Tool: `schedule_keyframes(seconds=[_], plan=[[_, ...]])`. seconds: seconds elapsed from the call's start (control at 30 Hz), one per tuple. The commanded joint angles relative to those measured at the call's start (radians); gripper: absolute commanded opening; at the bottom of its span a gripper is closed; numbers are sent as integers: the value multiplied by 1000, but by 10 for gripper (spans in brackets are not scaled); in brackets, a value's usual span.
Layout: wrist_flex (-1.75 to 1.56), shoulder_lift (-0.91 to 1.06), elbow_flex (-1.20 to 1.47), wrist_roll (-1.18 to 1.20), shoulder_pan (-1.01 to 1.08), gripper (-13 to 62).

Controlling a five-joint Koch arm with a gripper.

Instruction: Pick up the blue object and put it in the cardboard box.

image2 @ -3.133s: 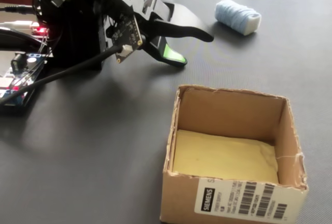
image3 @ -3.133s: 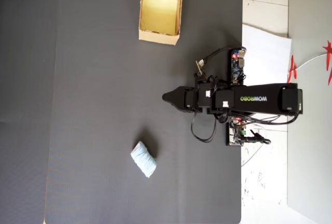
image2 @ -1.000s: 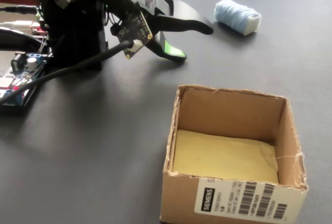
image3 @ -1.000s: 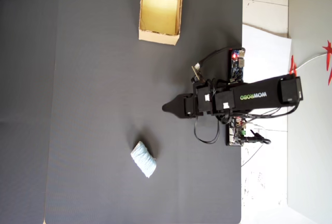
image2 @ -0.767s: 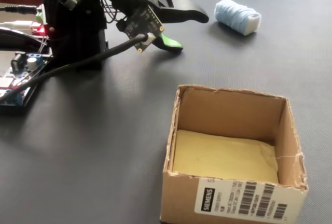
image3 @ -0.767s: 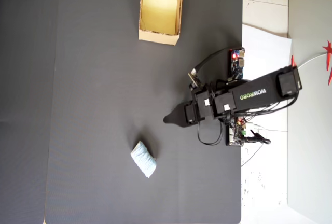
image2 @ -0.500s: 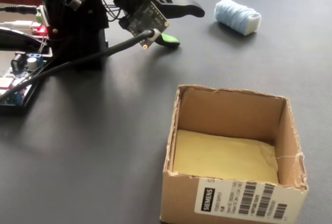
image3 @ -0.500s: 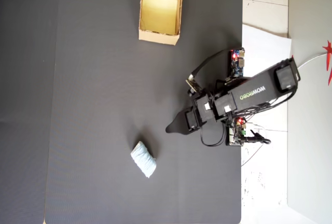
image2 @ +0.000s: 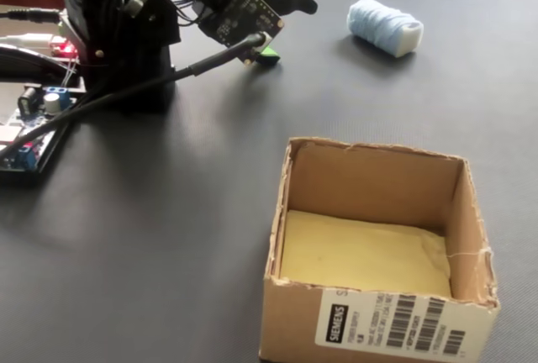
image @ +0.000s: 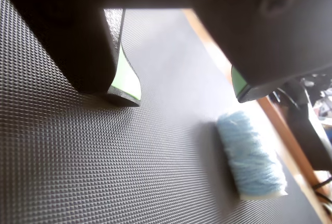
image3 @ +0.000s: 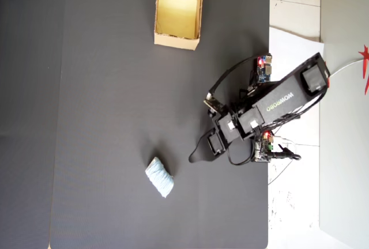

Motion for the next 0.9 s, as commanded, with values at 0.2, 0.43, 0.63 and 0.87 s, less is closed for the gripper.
schedule_keyframes(seconds=[0.2,0.43,0.63,0.87], plan=[[-25,-153,-239,11,8,337],[138,-235,-485,0,57,337],[322,-399,-764,2,55,335],[430,-591,-965,3,49,335]])
